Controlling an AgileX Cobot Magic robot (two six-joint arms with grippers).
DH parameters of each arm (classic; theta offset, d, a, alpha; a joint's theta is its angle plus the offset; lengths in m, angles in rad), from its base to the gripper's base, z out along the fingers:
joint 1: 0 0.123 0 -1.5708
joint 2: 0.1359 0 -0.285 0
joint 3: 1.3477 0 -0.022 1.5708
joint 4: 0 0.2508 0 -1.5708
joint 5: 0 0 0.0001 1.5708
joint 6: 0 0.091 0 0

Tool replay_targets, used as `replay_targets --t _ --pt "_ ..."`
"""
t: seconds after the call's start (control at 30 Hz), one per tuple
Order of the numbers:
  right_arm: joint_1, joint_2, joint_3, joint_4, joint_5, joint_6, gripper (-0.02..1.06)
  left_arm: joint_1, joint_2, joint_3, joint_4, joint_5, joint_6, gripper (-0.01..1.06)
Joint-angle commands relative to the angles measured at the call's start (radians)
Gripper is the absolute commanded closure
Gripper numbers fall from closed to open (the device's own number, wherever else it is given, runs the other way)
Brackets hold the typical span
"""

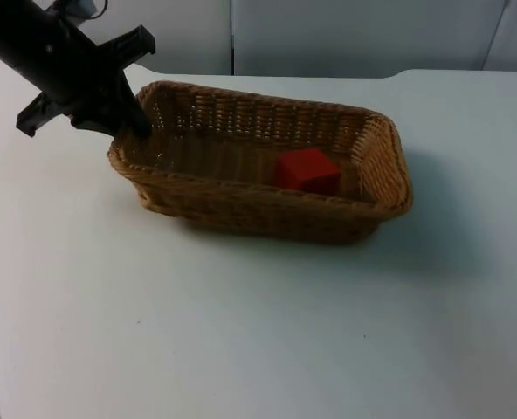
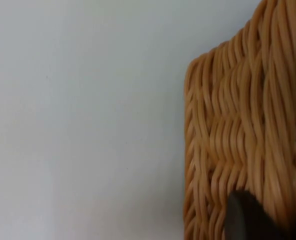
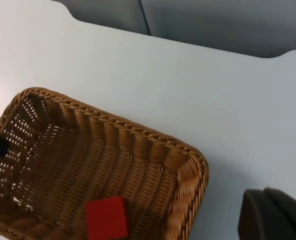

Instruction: Pick up the basket with the left hand and place the cube into the basket with the right hand.

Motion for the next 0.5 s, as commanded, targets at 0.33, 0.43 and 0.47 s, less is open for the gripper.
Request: replay_targets --t 0.33,0.43,0.47 --pt "-0.002 -0.011 -0.001 0.006 -0.014 -0.007 1.05 -0.030 -0.013 -0.009 0.033 0.073 -0.010 1.05" --pt "-0.002 -0.011 -0.001 0.006 -0.023 -0.007 1.05 -0.030 -0.013 -0.009 0.048 0.103 -0.010 1.03" --pt "-0.002 -0.011 -0.001 0.006 -0.023 -0.007 1.05 -0.030 -0.013 -0.009 0.048 0.103 -0.010 1.03"
